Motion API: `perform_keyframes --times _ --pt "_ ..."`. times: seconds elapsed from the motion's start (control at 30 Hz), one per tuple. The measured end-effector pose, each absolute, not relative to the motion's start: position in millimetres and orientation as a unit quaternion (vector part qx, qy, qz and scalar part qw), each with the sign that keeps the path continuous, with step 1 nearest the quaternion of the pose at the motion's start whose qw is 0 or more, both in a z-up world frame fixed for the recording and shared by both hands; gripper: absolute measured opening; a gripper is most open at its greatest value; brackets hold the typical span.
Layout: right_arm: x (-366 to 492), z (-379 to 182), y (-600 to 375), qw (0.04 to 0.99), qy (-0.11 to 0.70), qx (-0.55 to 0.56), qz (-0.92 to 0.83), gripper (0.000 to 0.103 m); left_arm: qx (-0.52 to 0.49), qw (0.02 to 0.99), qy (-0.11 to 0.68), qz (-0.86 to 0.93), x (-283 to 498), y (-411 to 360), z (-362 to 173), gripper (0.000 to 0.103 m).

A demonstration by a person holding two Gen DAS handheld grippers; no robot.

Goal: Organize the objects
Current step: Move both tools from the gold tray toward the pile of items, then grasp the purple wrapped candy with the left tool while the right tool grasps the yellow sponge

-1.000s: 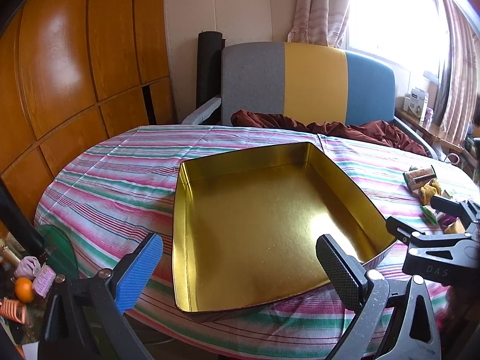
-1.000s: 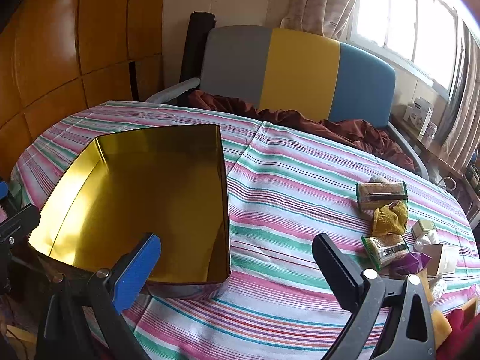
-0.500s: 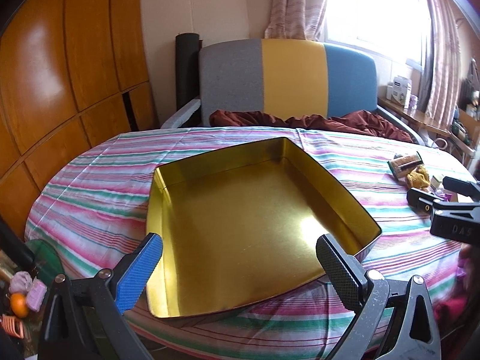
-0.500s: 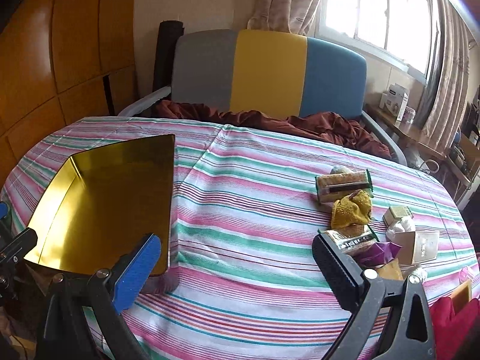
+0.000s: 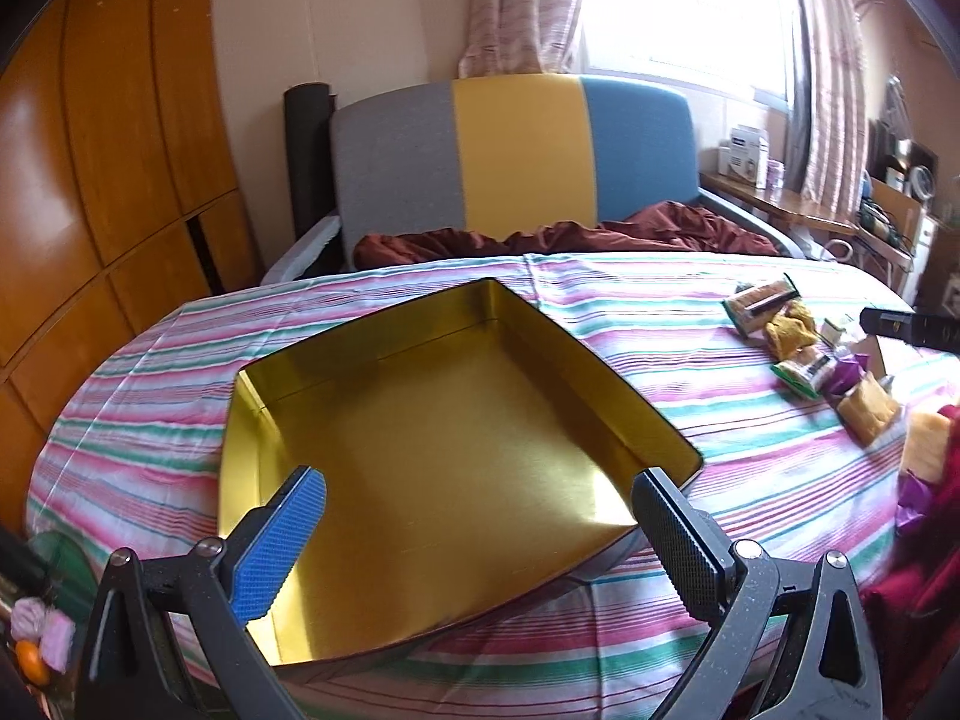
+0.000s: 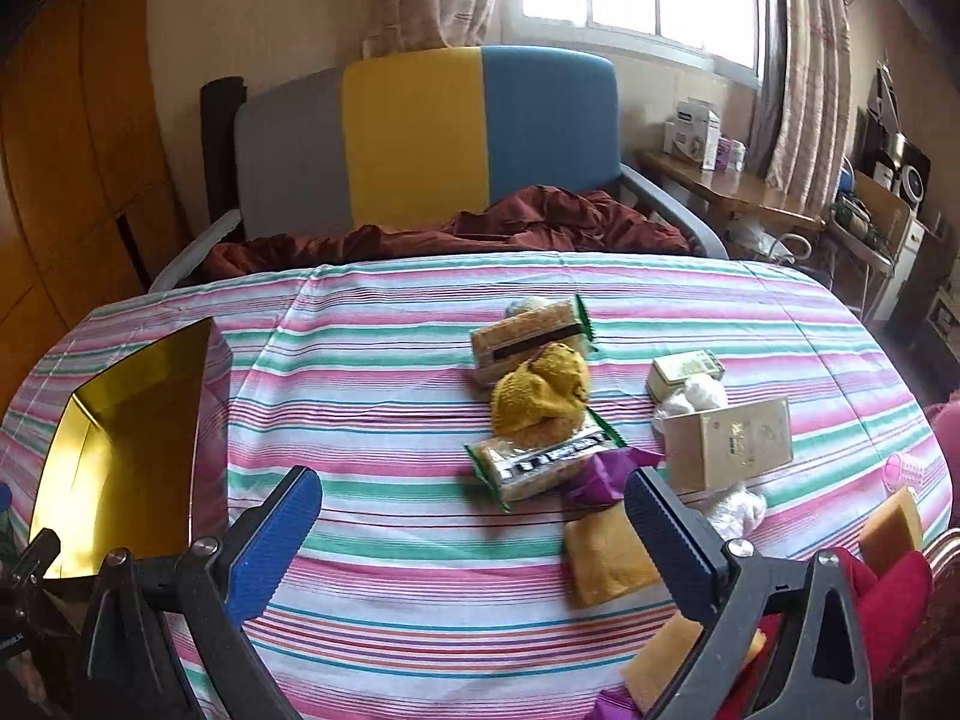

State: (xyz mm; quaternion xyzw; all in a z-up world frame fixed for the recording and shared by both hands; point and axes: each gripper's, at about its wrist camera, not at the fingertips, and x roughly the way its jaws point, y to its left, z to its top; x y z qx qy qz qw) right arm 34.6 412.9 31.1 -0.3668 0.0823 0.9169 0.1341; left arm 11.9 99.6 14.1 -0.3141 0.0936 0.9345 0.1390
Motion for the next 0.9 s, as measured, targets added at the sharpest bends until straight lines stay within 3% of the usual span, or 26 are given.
perform_keyframes --times 0.53,0.9 --pt "96.5 36.5 524.0 0.22 0.179 -0.366 0.886 0.103 -0.331 0.25 0.128 0.901 10.6 173.4 2.3 0.103" --pt "141.7 40.0 564.7 0.25 0.197 -0.356 0.879 0.103 -0.359 0.42 0.15 0.82 31.2 283.2 -6.7 0.103"
